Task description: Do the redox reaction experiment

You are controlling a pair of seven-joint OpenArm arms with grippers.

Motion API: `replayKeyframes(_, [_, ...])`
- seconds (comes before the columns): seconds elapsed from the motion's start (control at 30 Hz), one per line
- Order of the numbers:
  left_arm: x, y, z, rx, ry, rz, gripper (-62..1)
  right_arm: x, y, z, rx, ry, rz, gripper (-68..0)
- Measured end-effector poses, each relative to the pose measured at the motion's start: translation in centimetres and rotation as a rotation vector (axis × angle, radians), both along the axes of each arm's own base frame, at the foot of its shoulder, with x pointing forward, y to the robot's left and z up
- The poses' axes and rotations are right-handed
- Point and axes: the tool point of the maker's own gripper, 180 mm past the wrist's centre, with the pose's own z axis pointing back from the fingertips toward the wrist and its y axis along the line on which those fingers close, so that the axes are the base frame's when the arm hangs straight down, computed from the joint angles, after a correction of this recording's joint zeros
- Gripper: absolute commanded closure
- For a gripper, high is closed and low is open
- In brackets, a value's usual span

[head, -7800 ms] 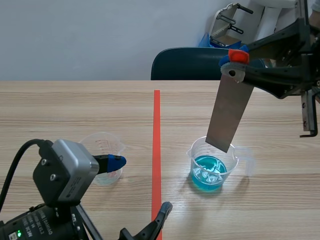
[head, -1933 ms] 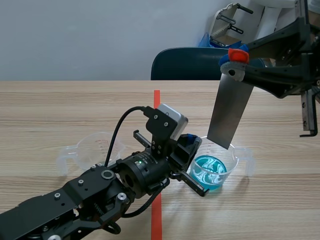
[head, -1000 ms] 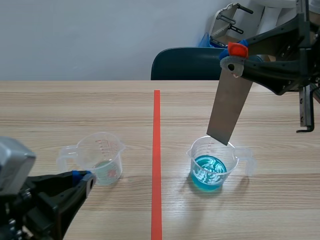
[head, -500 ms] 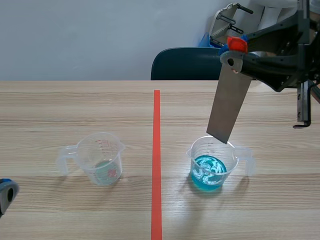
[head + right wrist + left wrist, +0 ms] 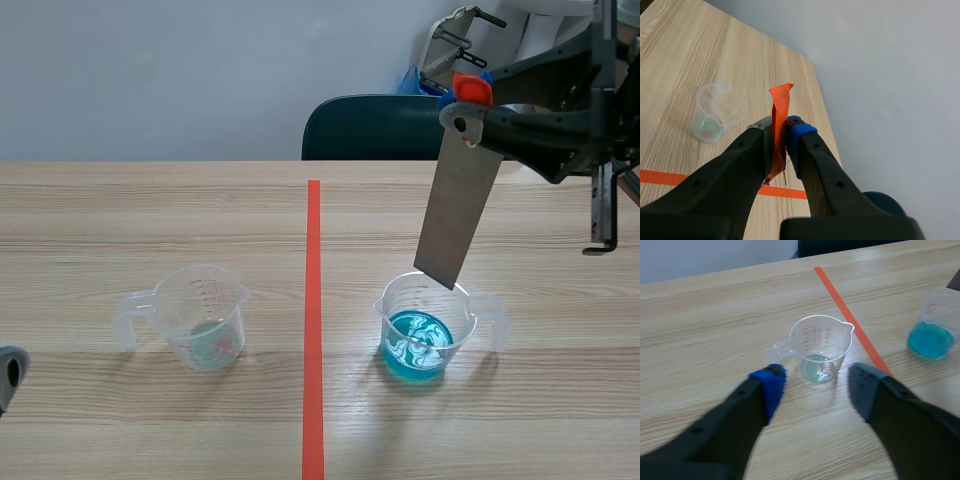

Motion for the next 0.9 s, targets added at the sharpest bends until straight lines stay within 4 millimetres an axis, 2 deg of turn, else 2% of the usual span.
replayKeyframes(0.03, [0.01,0.0,0.01,0.0,0.0,0.0,-54.3,0.0,0.0,0.0,0.0,0.0,0.0,-0.8])
replayKeyframes(0.2, [-0.02,-0.08,0.0,-0.001,0.0,-0.005,-62.3,0.0,0.0,0.0,0.0,0.0,0.0,-0.8])
replayKeyframes(0.9, [-0.05,-0.18,-0.02,0.013,-0.002,-0.015,-62.3,0.02,0.0,0.25,0.015,0.003,-0.001,-0.8])
